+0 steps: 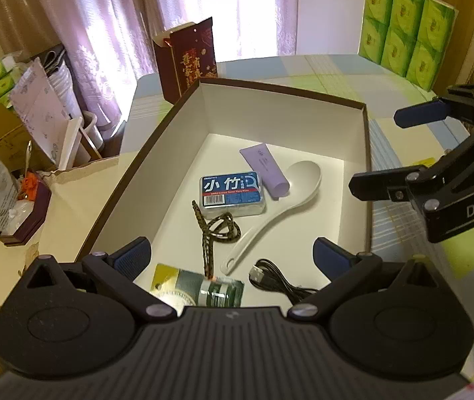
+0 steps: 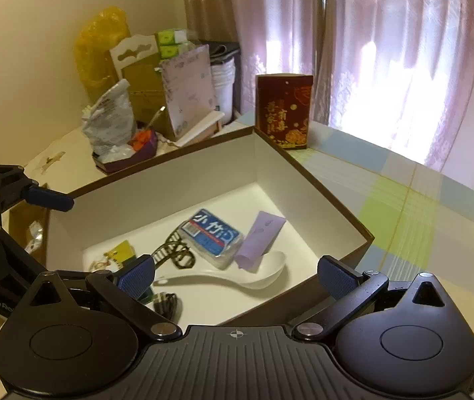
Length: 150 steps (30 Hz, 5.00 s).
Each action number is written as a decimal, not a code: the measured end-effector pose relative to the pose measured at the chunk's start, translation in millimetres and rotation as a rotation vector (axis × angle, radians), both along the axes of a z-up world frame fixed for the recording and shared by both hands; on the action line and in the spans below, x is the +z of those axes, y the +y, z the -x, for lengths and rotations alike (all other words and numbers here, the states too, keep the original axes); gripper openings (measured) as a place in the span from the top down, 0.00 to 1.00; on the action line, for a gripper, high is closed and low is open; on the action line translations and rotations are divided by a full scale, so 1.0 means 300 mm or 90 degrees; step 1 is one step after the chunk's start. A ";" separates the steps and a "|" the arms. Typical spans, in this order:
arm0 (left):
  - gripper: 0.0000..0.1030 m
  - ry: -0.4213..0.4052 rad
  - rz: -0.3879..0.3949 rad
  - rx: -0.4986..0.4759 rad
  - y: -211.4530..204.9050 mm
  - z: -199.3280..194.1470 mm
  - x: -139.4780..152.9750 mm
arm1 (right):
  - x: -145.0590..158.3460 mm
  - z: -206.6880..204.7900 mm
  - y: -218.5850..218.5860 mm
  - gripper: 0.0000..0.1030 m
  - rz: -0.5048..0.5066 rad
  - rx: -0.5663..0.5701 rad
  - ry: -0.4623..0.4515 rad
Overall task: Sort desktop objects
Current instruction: 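Move both tools back from the box toward the remaining table items, then grasp the yellow snack packet with the left tool while the right tool approaches the brown scrunchie, then grasp the brown scrunchie with the right tool while the left tool holds the packet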
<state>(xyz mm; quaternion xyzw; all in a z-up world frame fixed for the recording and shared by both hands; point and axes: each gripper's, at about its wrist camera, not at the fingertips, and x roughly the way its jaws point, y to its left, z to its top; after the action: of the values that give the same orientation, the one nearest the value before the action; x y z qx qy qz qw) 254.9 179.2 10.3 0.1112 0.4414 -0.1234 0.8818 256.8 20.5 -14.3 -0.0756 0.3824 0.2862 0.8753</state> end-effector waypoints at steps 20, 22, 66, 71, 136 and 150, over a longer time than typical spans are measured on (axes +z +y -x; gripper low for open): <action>0.01 -0.002 0.017 0.077 -0.013 0.299 0.047 | 0.044 0.250 -0.076 0.02 -0.037 0.081 -0.012; 0.01 0.002 0.022 0.090 -0.010 0.325 0.046 | 0.040 0.272 -0.083 0.02 -0.042 0.087 -0.009; 0.02 0.062 0.073 -0.116 -0.662 0.404 -0.214 | -0.152 0.594 -0.871 0.02 -0.008 -0.295 0.086; 0.06 0.074 0.083 -0.150 -0.774 0.312 -0.270 | -0.182 0.584 -0.980 0.02 -0.008 -0.350 0.105; 0.73 -0.014 -0.048 -0.217 -0.978 -0.045 -0.428 | -0.336 -0.014 -1.035 0.08 0.047 -0.219 0.056; 0.73 -0.007 -0.008 -0.158 -0.882 -0.010 -0.338 | -0.385 -0.091 -0.963 0.82 0.047 -0.178 0.094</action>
<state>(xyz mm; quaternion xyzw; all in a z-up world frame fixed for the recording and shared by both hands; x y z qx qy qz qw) 257.8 -85.5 -91.1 0.1710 0.4198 -0.2282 0.8617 284.2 -268.4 -129.9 -0.0323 0.4627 0.1523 0.8727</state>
